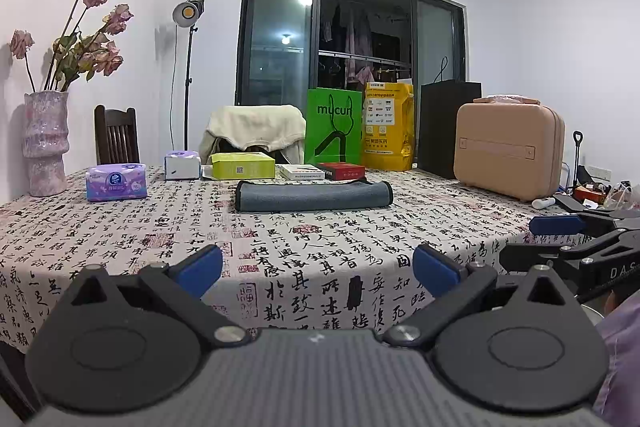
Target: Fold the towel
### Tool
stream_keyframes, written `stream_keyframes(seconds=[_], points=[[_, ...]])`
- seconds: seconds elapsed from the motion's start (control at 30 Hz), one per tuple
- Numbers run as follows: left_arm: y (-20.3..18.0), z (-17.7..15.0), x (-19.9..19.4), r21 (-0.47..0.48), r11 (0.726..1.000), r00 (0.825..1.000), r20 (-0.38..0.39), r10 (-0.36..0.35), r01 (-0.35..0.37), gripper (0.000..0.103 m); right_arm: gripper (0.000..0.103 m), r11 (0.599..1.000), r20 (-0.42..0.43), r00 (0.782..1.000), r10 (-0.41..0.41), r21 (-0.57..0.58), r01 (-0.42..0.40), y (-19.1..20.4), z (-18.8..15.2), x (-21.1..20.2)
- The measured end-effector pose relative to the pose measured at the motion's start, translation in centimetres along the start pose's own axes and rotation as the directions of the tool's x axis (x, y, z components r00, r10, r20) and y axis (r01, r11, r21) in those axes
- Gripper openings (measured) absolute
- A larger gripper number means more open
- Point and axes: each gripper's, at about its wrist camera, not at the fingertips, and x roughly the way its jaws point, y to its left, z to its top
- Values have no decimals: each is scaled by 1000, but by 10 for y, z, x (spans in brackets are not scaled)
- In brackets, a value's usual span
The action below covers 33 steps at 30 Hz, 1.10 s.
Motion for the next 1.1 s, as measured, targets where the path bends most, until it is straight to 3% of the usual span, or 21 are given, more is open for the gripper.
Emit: stream_keyframes(seconds=[1.1], points=[[-2,1,-2,28,1000,1000,22,9,-10,103,103,1000,15,1000,2,-16,-2,2,1,-2]])
